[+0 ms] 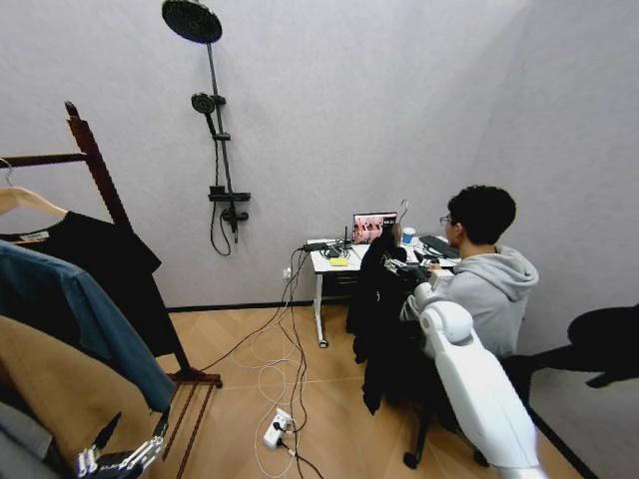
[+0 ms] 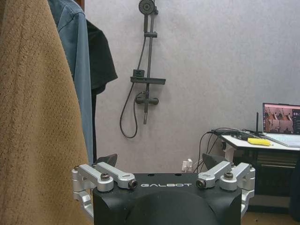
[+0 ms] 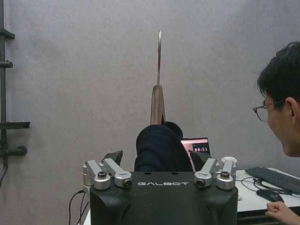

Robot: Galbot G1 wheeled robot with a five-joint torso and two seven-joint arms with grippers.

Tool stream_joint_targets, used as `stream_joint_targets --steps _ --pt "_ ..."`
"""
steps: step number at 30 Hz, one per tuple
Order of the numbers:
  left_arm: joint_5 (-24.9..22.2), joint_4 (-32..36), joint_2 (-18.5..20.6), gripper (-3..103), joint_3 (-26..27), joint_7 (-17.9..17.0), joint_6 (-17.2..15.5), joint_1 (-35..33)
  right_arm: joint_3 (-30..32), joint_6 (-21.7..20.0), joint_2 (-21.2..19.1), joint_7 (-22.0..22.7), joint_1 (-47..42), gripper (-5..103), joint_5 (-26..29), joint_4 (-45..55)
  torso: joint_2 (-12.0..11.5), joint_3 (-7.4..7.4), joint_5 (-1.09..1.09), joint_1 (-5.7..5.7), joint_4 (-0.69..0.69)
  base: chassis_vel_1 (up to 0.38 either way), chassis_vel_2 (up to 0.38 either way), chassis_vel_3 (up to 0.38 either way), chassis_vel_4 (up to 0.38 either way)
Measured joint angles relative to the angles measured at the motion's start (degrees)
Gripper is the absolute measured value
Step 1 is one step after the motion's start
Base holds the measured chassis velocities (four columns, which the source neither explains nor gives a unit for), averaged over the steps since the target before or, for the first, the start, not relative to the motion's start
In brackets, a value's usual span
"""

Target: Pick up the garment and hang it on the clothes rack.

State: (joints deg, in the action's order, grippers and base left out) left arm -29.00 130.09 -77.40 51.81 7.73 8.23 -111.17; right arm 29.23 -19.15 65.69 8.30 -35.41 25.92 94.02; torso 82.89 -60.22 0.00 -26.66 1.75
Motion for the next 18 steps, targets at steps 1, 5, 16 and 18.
stream_joint_targets --steps 1,5,16,18 --pt "0.00 0.00 0.00 100 0.00 0.00 0.00 0.00 0.00 0.00 0.00 0.00 0.00 83 0.00 0.00 0.00 0.00 0.00 0.00 0.00 0.000 0.000 0.000 0.000" --pt "0.00 0.00 0.00 100 0.00 0.00 0.00 0.00 0.02 -0.13 -0.62 0.00 -0.24 72 1.42 0.00 0.00 0.00 0.00 0.00 0.00 0.000 0.000 0.000 0.000" --pt "0.00 0.00 0.00 100 0.00 0.00 0.00 0.00 1.81 0.22 -2.96 -0.89 -2.03 29 2.50 1.67 0.01 0.01 0.01 0.00 0.00 0.000 0.000 0.000 0.000" --pt "0.00 0.00 0.00 100 0.00 0.00 0.00 0.00 2.21 0.11 -3.17 -0.92 -2.73 18 2.61 2.62 0.01 0.01 0.01 0.00 0.01 0.000 0.000 0.000 0.000"
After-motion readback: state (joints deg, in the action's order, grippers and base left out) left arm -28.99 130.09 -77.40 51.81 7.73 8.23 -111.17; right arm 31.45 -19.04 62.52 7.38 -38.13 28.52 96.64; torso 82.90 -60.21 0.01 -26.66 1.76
